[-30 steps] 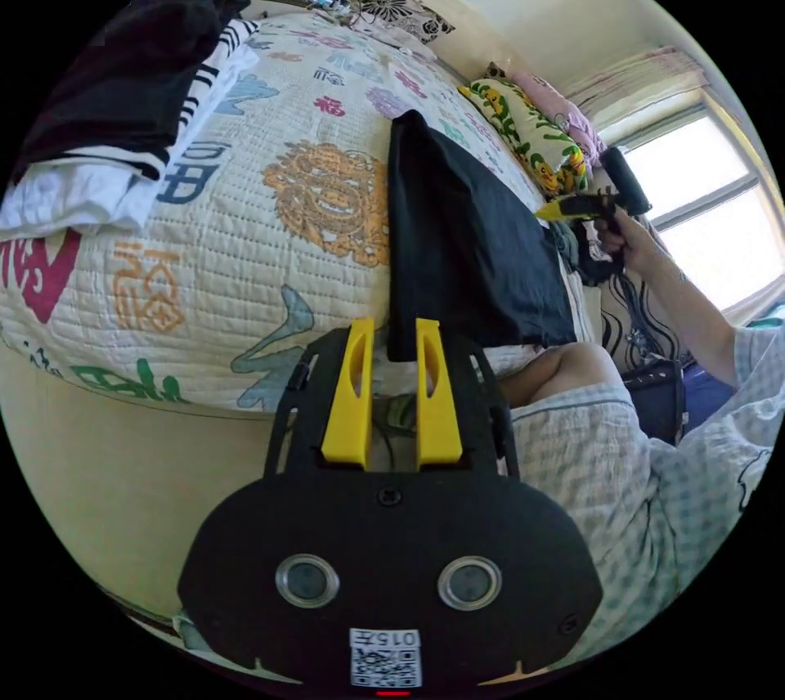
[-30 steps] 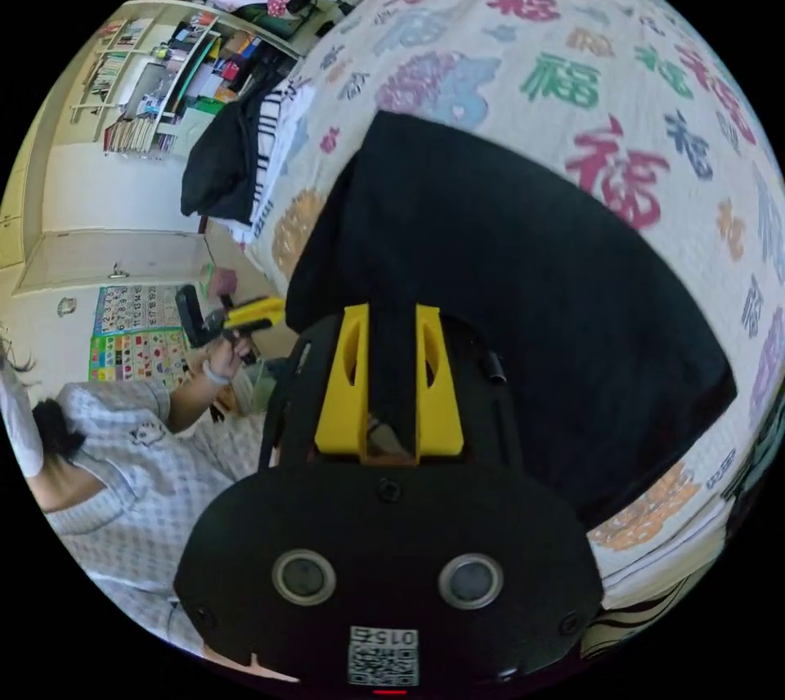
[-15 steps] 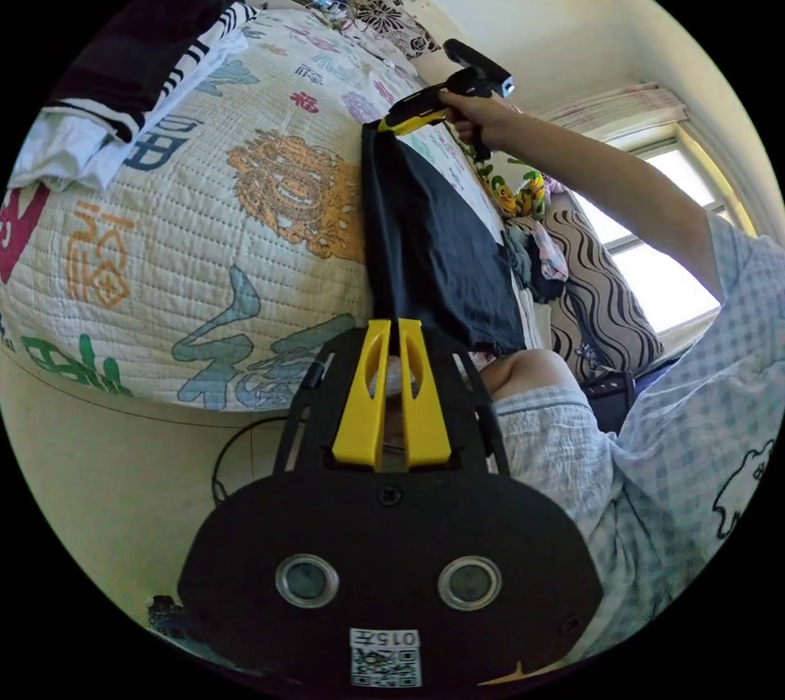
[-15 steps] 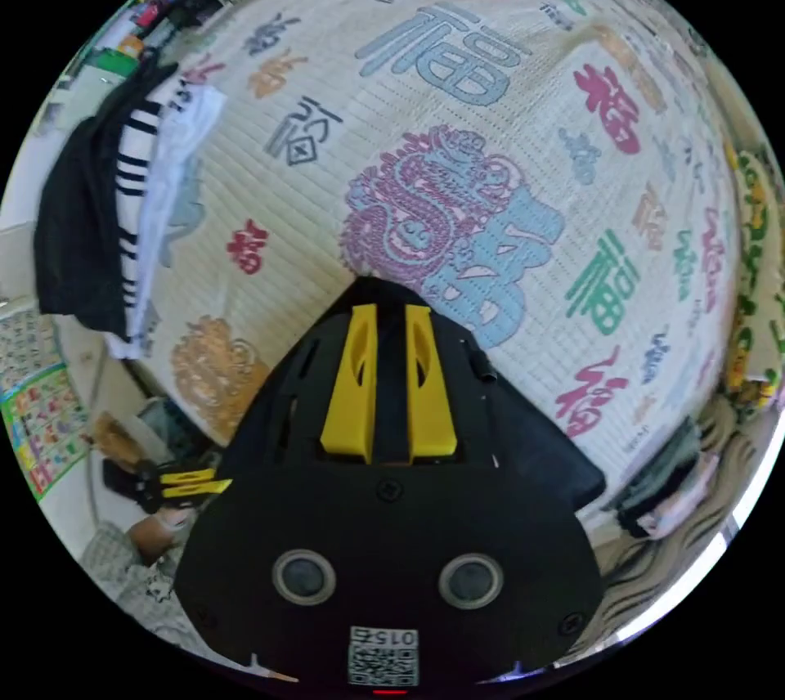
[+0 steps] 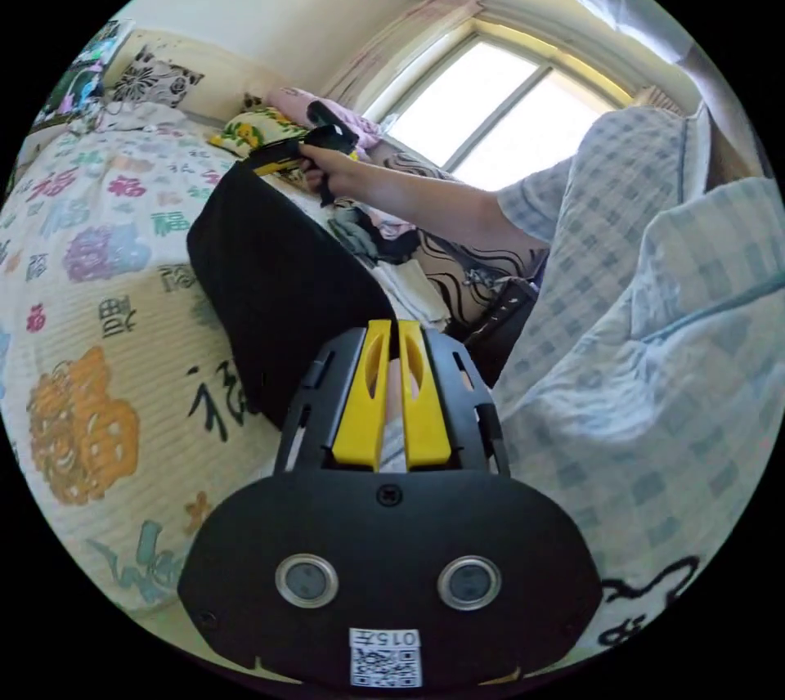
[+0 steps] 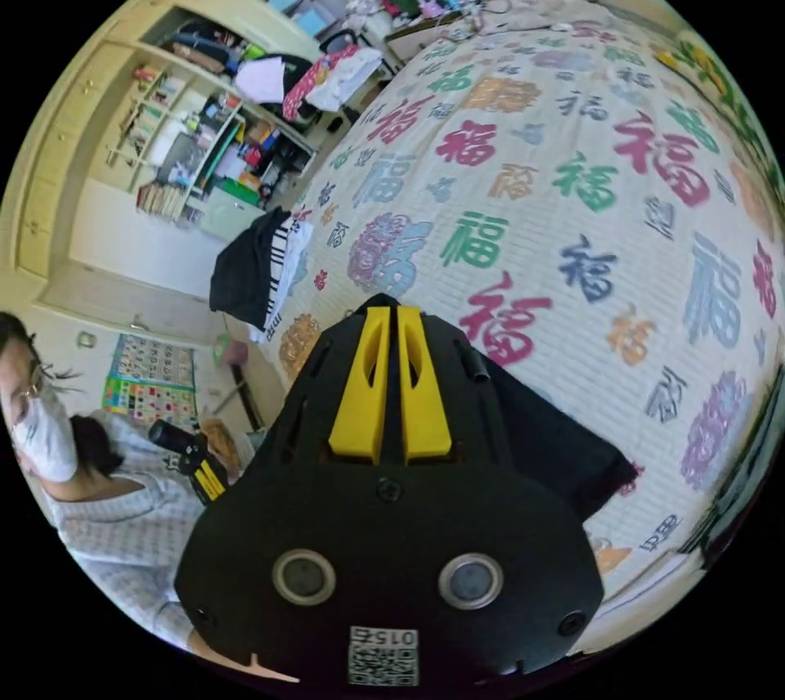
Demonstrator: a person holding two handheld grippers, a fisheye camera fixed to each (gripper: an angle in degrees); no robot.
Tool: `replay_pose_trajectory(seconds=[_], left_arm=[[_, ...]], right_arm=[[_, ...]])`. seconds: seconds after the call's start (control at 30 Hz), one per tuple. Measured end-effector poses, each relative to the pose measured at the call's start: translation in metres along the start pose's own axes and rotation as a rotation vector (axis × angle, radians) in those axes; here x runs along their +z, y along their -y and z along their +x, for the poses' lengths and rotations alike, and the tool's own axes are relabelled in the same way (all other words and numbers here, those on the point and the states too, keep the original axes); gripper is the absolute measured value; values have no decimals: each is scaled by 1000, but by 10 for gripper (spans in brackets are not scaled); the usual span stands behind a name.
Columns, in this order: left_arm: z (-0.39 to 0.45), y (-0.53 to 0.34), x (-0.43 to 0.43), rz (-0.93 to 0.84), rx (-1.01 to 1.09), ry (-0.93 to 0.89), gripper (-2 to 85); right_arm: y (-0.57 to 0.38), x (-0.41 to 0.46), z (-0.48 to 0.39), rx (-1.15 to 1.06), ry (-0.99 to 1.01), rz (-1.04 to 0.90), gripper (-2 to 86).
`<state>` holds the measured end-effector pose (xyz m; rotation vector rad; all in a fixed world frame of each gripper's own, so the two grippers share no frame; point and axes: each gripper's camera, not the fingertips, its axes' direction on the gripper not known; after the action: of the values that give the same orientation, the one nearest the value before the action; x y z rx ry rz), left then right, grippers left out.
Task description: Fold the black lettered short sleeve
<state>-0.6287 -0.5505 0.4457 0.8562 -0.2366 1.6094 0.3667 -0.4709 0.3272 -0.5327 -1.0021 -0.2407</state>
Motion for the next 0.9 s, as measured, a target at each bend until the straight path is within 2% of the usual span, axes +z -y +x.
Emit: replay_pose_trajectory(seconds=[0.07, 0.17, 0.37, 0.5, 0.57, 0.7, 0.9], left_arm=[[7, 8, 51, -37, 60, -133, -4], [16, 11, 122, -122, 124, -234, -3], [20, 7, 256, -297, 168, -301, 3], [11, 4, 329, -428, 164, -277, 21], [-1, 0, 371, -541, 133, -270, 59], [-18, 1, 400, -613, 63, -402, 66], [-34, 20, 347, -460, 69, -419, 65]], right_arm=[[-36, -52, 44, 58, 8, 45, 1], [-80, -101, 101, 136, 56, 104, 2], [-147, -146, 214, 316, 149, 172, 7], [-167, -151, 252, 382, 243, 213, 26], [-181, -162, 267, 455, 266, 238, 59], [-213, -205, 261, 513, 221, 336, 75], [-286, -265, 193, 493, 249, 448, 72]])
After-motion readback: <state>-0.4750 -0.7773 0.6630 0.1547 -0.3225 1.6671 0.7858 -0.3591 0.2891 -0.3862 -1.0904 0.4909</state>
